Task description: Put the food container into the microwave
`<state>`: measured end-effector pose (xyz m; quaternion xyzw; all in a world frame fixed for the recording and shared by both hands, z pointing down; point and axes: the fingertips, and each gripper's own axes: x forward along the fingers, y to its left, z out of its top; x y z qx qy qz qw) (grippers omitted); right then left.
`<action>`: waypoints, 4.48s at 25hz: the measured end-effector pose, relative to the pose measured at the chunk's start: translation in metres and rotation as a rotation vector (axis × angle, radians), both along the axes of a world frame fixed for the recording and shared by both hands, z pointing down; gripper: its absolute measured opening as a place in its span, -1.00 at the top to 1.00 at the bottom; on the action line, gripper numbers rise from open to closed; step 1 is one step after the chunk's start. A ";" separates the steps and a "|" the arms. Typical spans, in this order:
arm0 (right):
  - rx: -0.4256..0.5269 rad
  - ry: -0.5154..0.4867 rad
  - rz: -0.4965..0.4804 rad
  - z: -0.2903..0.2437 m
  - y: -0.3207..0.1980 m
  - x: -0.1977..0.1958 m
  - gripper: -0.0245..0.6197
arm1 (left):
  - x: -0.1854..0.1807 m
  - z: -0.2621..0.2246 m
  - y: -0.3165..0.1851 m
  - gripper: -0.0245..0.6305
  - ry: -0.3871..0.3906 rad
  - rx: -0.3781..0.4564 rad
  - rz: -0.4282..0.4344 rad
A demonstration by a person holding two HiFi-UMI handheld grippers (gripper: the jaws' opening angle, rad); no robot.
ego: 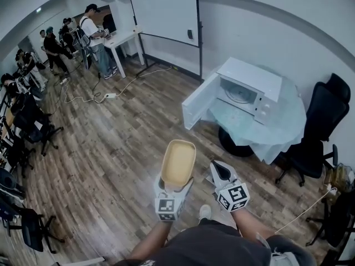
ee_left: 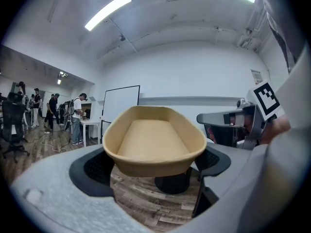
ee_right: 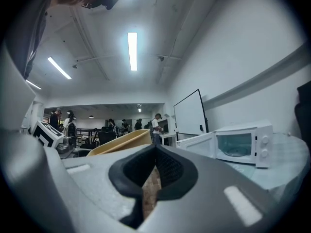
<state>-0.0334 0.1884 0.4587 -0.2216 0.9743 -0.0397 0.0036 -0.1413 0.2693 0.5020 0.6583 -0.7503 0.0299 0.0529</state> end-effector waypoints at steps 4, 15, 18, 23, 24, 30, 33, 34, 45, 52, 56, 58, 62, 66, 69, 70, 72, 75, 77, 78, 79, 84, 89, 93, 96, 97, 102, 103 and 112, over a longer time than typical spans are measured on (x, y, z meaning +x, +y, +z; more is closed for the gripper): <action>-0.007 -0.009 -0.005 0.003 -0.039 -0.009 0.92 | -0.008 0.001 -0.036 -0.67 -0.007 -0.006 -0.005; -0.025 -0.012 -0.022 0.011 -0.123 -0.017 0.92 | -0.008 0.008 -0.119 -0.67 -0.023 -0.030 0.000; -0.028 -0.020 -0.022 0.010 -0.141 -0.015 0.92 | -0.007 0.009 -0.138 -0.67 -0.025 -0.037 0.005; -0.041 -0.011 -0.025 0.019 -0.163 -0.009 0.92 | -0.003 0.012 -0.160 -0.67 -0.041 -0.054 -0.003; -0.044 -0.008 -0.022 0.021 -0.167 -0.008 0.92 | -0.002 0.013 -0.163 -0.66 -0.043 -0.057 -0.004; -0.057 -0.007 0.006 0.025 -0.186 -0.007 0.92 | 0.001 0.016 -0.185 -0.67 -0.035 -0.064 0.024; -0.056 -0.005 0.028 0.025 -0.196 -0.006 0.92 | 0.002 0.019 -0.199 -0.66 -0.030 -0.064 0.055; -0.055 -0.002 0.038 0.026 -0.200 -0.006 0.92 | 0.002 0.020 -0.205 -0.67 -0.030 -0.064 0.066; -0.034 0.026 0.155 0.021 -0.248 -0.018 0.92 | -0.014 0.021 -0.271 -0.67 -0.031 -0.050 0.194; -0.039 0.045 0.219 0.023 -0.267 -0.036 0.92 | -0.034 0.024 -0.301 -0.67 -0.025 -0.049 0.273; -0.039 0.054 0.256 0.027 -0.278 -0.046 0.92 | -0.046 0.026 -0.315 -0.66 -0.035 -0.052 0.320; -0.046 0.060 0.284 0.030 -0.283 -0.045 0.92 | -0.045 0.029 -0.320 -0.67 -0.038 -0.057 0.350; -0.053 0.068 0.336 0.031 -0.282 -0.044 0.92 | -0.044 0.032 -0.322 -0.67 -0.034 -0.063 0.401; -0.053 0.070 0.377 0.033 -0.289 -0.038 0.92 | -0.036 0.035 -0.334 -0.67 -0.026 -0.061 0.450; -0.058 0.076 0.410 0.035 -0.297 -0.028 0.92 | -0.027 0.038 -0.345 -0.67 -0.011 -0.067 0.481; -0.062 0.076 0.422 0.036 -0.301 -0.024 0.92 | -0.024 0.040 -0.350 -0.67 -0.009 -0.072 0.488; -0.068 0.074 0.438 0.037 -0.309 -0.017 0.92 | -0.018 0.042 -0.360 -0.67 -0.008 -0.079 0.496; -0.071 0.072 0.449 0.039 -0.323 -0.007 0.92 | -0.008 0.043 -0.377 -0.67 -0.007 -0.082 0.504; -0.077 0.070 0.454 0.040 -0.333 -0.001 0.92 | -0.001 0.045 -0.387 -0.67 -0.004 -0.089 0.507; -0.080 0.070 0.456 0.040 -0.338 0.003 0.92 | 0.002 0.046 -0.393 -0.67 -0.002 -0.094 0.508; -0.083 0.069 0.458 0.041 -0.343 0.006 0.92 | 0.005 0.048 -0.398 -0.67 -0.002 -0.098 0.508; -0.094 0.067 0.445 0.047 -0.373 0.020 0.92 | 0.019 0.056 -0.426 -0.67 0.015 -0.124 0.493; -0.100 0.078 0.414 0.057 -0.403 0.038 0.92 | 0.036 0.065 -0.457 -0.67 0.020 -0.133 0.461; -0.102 0.090 0.388 0.063 -0.425 0.043 0.92 | 0.040 0.071 -0.475 -0.67 0.029 -0.153 0.433; -0.100 0.086 0.368 0.066 -0.440 0.045 0.92 | 0.042 0.076 -0.487 -0.67 0.028 -0.178 0.411; -0.101 0.082 0.362 0.067 -0.445 0.047 0.92 | 0.043 0.080 -0.491 -0.67 0.021 -0.180 0.406; -0.112 0.073 0.324 0.076 -0.461 0.051 0.92 | 0.044 0.090 -0.509 -0.67 -0.007 -0.192 0.360; -0.115 0.074 0.318 0.078 -0.464 0.050 0.92 | 0.043 0.091 -0.513 -0.67 -0.010 -0.193 0.351; -0.158 0.097 0.318 0.103 -0.488 0.041 0.92 | 0.030 0.109 -0.547 -0.67 -0.017 -0.217 0.343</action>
